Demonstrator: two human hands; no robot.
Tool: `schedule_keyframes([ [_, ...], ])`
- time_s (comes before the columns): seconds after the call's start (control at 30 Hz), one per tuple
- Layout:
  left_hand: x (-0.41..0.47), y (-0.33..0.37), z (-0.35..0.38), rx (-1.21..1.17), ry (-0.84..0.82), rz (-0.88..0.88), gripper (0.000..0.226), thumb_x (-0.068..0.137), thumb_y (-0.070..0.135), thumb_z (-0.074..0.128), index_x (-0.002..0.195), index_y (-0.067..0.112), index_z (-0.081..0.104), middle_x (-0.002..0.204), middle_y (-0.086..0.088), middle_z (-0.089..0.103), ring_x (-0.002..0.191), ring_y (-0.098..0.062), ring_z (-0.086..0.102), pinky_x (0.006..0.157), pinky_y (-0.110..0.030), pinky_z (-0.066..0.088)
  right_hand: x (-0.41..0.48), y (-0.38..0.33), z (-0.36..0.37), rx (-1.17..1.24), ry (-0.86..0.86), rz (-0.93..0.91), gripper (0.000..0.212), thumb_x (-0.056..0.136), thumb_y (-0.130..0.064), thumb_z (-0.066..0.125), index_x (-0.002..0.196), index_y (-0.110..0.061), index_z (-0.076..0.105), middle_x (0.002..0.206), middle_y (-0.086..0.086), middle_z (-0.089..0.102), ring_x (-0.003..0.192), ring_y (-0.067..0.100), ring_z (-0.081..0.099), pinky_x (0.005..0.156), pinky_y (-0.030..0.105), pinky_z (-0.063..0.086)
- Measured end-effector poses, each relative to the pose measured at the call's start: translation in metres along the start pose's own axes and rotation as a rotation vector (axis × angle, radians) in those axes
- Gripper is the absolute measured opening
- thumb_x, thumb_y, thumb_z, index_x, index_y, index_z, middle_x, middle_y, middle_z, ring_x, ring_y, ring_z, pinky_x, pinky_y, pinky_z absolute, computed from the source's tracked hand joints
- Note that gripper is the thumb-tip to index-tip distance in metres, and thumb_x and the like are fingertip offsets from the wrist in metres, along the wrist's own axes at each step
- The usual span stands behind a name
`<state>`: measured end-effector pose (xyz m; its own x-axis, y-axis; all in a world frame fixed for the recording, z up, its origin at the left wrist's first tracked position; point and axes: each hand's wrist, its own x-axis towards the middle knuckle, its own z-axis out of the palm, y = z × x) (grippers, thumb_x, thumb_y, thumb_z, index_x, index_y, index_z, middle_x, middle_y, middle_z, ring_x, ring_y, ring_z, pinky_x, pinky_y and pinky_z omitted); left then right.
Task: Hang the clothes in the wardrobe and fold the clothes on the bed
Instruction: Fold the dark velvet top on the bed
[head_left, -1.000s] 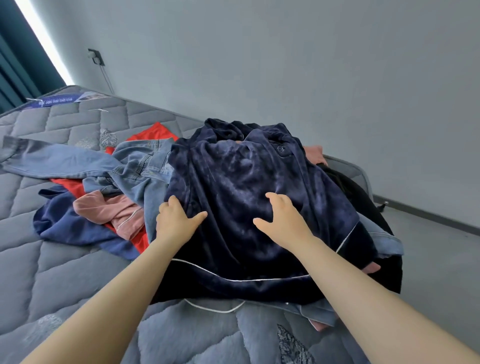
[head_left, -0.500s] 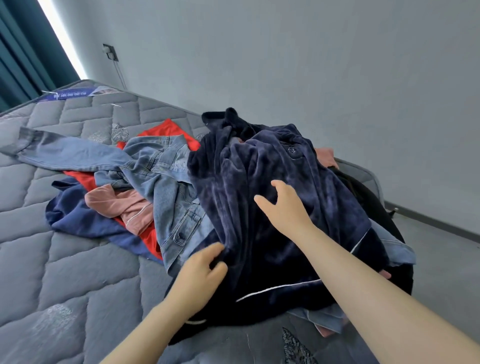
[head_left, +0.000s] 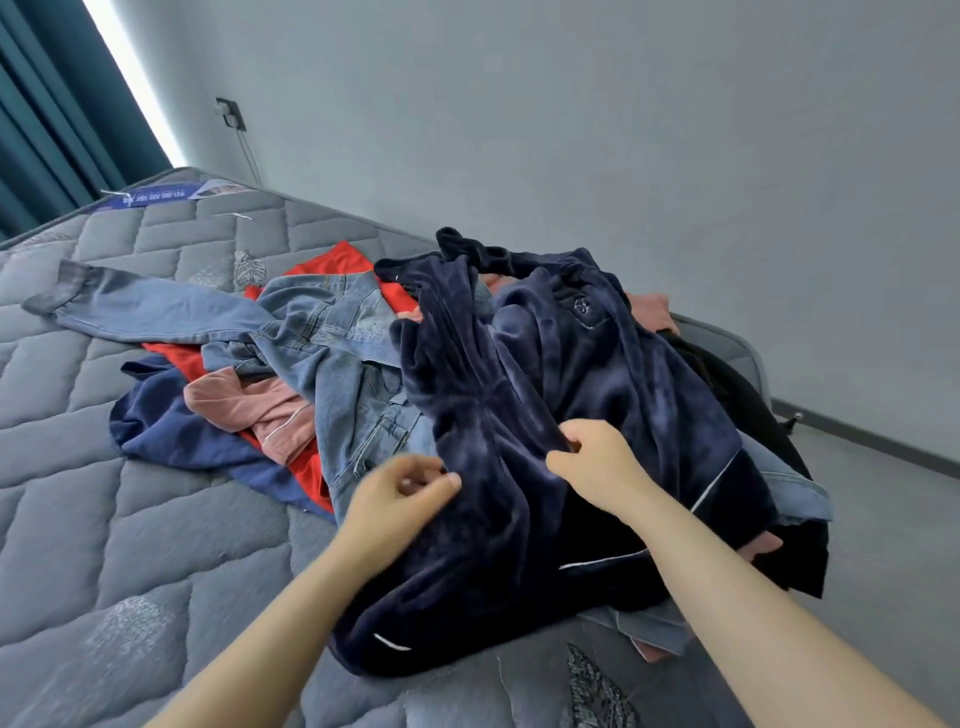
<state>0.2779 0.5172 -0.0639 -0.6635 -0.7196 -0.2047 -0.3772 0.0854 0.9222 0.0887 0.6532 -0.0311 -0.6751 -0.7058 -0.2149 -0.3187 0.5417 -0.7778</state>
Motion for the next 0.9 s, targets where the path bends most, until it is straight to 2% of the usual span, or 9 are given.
schedule_keyframes([
  [0.13, 0.03, 0.029, 0.006, 0.155, 0.146, 0.226, 0.036, 0.081, 0.034, 0.073, 0.113, 0.023, 0.061, 0.108, 0.008, 0.059, 0.096, -0.007, 0.058, 0.086, -0.023, 0.046, -0.048, 0.043, 0.001, -0.043, -0.043, 0.014, 0.024, 0.078, -0.004, 0.061, 0.06, -0.018, 0.052, 0.048, -0.014, 0.045, 0.043, 0.001, 0.037, 0.046, 0.012, 0.031],
  [0.2, 0.04, 0.051, 0.019, 0.293, 0.133, 0.447, 0.042, 0.081, 0.034, 0.072, 0.119, 0.022, 0.058, 0.114, 0.009, 0.054, 0.104, -0.007, 0.054, 0.09, -0.023, 0.046, -0.062, 0.057, 0.01, -0.027, -0.071, 0.053, 0.007, 0.082, -0.006, 0.061, 0.081, -0.013, 0.063, 0.063, -0.007, 0.055, 0.052, 0.001, 0.04, 0.054, 0.018, 0.038],
  [0.27, 0.055, 0.07, 0.035, 0.44, 0.109, 0.604, 0.049, 0.083, 0.034, 0.07, 0.126, 0.016, 0.055, 0.123, 0.002, 0.052, 0.113, -0.014, 0.051, 0.097, -0.03, 0.045, -0.069, 0.062, 0.02, -0.029, -0.123, 0.08, 0.016, 0.086, -0.01, 0.059, 0.099, -0.016, 0.065, 0.077, -0.004, 0.062, 0.059, -0.002, 0.046, 0.059, 0.012, 0.041],
  [0.33, 0.071, 0.081, 0.049, 0.527, 0.057, 0.521, 0.066, 0.085, 0.041, 0.067, 0.137, 0.01, 0.044, 0.138, -0.007, 0.043, 0.125, -0.023, 0.044, 0.105, -0.035, 0.039, -0.07, 0.061, 0.025, -0.062, -0.141, 0.067, 0.022, 0.086, -0.013, 0.057, 0.106, -0.015, 0.065, 0.076, -0.017, 0.054, 0.058, -0.007, 0.045, 0.056, 0.005, 0.037],
  [0.43, 0.089, 0.078, 0.06, 0.621, -0.044, 0.117, 0.087, 0.08, 0.059, 0.065, 0.139, 0.003, 0.033, 0.142, -0.017, 0.036, 0.128, -0.035, 0.041, 0.104, -0.041, 0.04, -0.069, 0.061, 0.02, -0.095, -0.137, 0.056, 0.019, 0.086, -0.013, 0.058, 0.102, -0.023, 0.062, 0.067, -0.02, 0.044, 0.054, -0.009, 0.043, 0.052, 0.003, 0.036],
  [0.53, 0.085, 0.056, 0.055, 0.761, -0.104, -0.101, 0.101, 0.071, 0.075, 0.061, 0.14, 0.007, 0.03, 0.139, -0.018, 0.036, 0.125, -0.038, 0.042, 0.099, -0.045, 0.042, -0.072, 0.064, 0.016, -0.179, -0.149, 0.05, 0.025, 0.083, -0.011, 0.058, 0.073, -0.029, 0.045, 0.06, -0.017, 0.036, 0.047, -0.004, 0.035, 0.049, 0.006, 0.035],
  [0.67, 0.065, 0.021, 0.046, 0.869, -0.128, -0.12, 0.077, 0.074, 0.074, 0.057, 0.131, 0.025, 0.042, 0.136, -0.012, 0.027, 0.119, -0.04, 0.038, 0.102, -0.047, 0.038, -0.073, 0.068, 0.016, -0.223, -0.129, 0.019, 0.033, 0.077, -0.011, 0.059, 0.059, -0.021, 0.033, 0.055, -0.01, 0.033, 0.048, 0.004, 0.029, 0.048, 0.017, 0.03],
  [0.8, 0.056, 0.006, 0.038, 0.822, -0.086, -0.041, 0.048, 0.085, 0.057, 0.058, 0.117, 0.022, 0.06, 0.125, -0.009, 0.032, 0.115, -0.032, 0.037, 0.102, -0.041, 0.036, -0.059, 0.053, 0.009, -0.259, -0.063, -0.034, 0.027, 0.08, -0.036, 0.068, 0.076, -0.015, 0.052, 0.072, -0.008, 0.052, 0.063, 0.01, 0.047, 0.063, 0.027, 0.042],
  [0.9, 0.045, 0.005, 0.035, 0.805, -0.062, 0.027, 0.036, 0.086, 0.047, 0.061, 0.108, 0.018, 0.065, 0.12, -0.007, 0.032, 0.102, -0.029, 0.034, 0.098, -0.04, 0.038, -0.04, 0.025, 0.002, -0.298, 0.105, -0.182, 0.042, 0.084, -0.046, 0.066, 0.12, -0.027, 0.055, 0.114, -0.012, 0.052, 0.102, 0.007, 0.053, 0.086, 0.024, 0.044],
])
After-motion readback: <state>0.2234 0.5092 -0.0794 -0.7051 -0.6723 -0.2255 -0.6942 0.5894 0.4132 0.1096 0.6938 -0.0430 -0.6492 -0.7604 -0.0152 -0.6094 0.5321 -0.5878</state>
